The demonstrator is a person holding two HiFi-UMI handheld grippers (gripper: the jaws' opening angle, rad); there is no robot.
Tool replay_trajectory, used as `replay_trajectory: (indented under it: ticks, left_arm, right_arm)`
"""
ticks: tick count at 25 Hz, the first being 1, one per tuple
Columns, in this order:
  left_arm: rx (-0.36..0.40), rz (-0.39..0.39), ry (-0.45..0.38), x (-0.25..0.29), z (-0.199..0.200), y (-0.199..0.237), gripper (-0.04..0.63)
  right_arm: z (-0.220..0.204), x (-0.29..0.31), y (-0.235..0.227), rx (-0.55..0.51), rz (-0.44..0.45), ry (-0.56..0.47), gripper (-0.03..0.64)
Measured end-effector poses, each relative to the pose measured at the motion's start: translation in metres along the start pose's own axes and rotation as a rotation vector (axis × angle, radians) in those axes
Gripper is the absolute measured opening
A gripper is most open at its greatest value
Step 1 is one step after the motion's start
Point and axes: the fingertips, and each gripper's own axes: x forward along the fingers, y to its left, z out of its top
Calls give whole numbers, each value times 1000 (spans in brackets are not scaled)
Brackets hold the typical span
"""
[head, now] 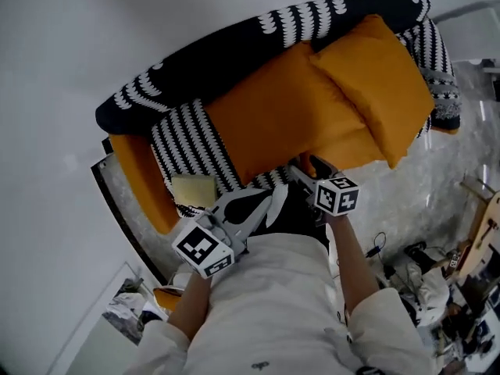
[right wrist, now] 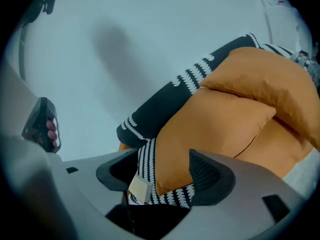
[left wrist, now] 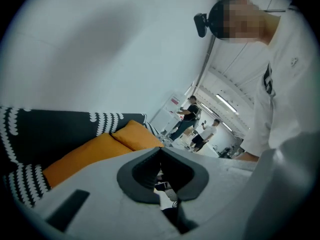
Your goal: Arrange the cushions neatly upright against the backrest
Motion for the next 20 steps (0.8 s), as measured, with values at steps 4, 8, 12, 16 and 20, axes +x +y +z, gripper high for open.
replay_trajectory:
  ticks: [4,8,12,16,20]
  left_arm:
    - [-14,-113,82,6,-20,3,9]
    - [40,-161,159,4,-36,10,9]
    - [73,-135,217,-3,-57,17,9]
    - [50,-92,220,-20,-57,37,9]
    - [20,-80,208,-37,-52,67,9]
  right_arm:
    - [-19,22,-28,88,-112,-36,282]
    - [-37,41,-64,239,-197,-71,289]
    - [-72,59,-85,330,-240,-57,296]
    - [-89,86,-88,411,-260,-119,315]
    - [-82,120,-95,528,-265,-191,342]
